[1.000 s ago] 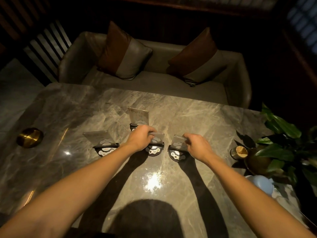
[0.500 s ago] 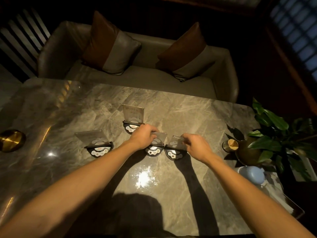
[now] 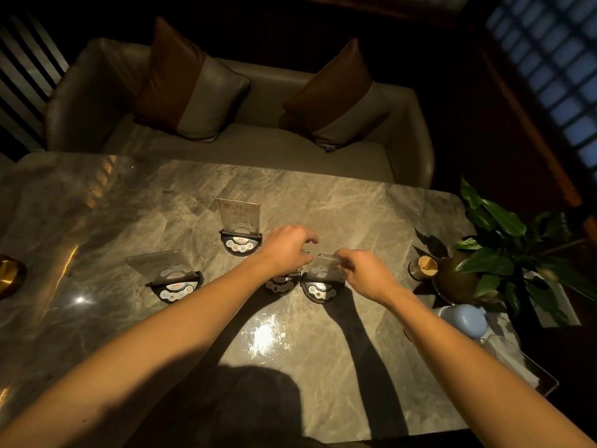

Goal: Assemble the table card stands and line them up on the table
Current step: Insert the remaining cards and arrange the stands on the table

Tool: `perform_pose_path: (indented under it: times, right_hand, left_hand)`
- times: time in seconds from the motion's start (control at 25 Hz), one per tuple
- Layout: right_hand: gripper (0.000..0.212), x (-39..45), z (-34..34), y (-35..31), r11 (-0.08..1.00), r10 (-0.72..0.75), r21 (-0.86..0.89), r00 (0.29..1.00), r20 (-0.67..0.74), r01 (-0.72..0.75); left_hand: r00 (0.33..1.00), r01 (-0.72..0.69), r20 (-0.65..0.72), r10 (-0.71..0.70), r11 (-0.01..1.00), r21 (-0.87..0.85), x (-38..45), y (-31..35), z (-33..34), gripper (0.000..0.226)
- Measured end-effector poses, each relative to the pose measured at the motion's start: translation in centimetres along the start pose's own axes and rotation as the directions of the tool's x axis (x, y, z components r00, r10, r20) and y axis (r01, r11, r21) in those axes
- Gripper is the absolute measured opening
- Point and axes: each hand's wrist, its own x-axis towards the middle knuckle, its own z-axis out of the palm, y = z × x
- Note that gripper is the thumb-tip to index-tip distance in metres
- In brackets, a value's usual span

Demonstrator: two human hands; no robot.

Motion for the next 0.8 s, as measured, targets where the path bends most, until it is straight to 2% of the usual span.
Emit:
perform_pose_path:
  times: [0.12, 0.24, 0.32, 0.4, 0.48, 0.56, 0.8]
  right_hand:
    - [0.018, 0.1, -1.8, 0.7, 1.0, -0.01, 0.019, 1.0, -0.014, 0.011]
    - [0.016, 0.2, -4.9, 1.7, 0.994, -0.013, 0.111, 0.998, -0.067, 0.02]
    - [0.013, 0.2, -7.4, 2.5, 0.985, -0.021, 0.17, 0.992, -0.123, 0.042]
    - [0.007, 0.4, -10.0, 4.0, 0.971, -0.008, 0.232, 0.984, -0.176, 0.05]
    - [0.005, 0.7, -12.5, 5.9, 0.948, 0.027, 0.313, 0.974, -0.225, 0.046]
    - [0.007, 1.2, -15.1, 8.4, 0.926, 0.064, 0.375, 0.962, -0.266, 0.042]
    - [0.006, 4.0, -22.3, 16.8, 0.877, 0.079, 0.475, 0.957, -0.279, 0.066]
  left_hand:
    - [0.999, -0.028, 0.03, 0.029, 0.999, -0.032, 1.3, 1.4, 0.1, 0.03]
    - [0.998, -0.009, 0.056, 0.019, 0.986, -0.166, 2.7, 3.0, -0.3, 0.006]
    - [0.998, -0.054, 0.007, 0.058, 0.967, -0.248, 4.0, 4.3, -0.7, 0.012]
    - [0.996, -0.086, -0.057, 0.07, 0.937, -0.339, 5.8, 5.7, -1.0, 0.003]
    - [0.995, -0.077, -0.089, 0.043, 0.904, -0.42, 8.1, 7.2, -1.5, 0.008]
    - [0.995, -0.071, -0.093, 0.031, 0.886, -0.459, 10.9, 9.0, -1.9, 0.004]
    - [0.986, -0.058, -0.162, -0.04, 0.826, -0.56, 19.7, 16.3, -2.1, 0.005]
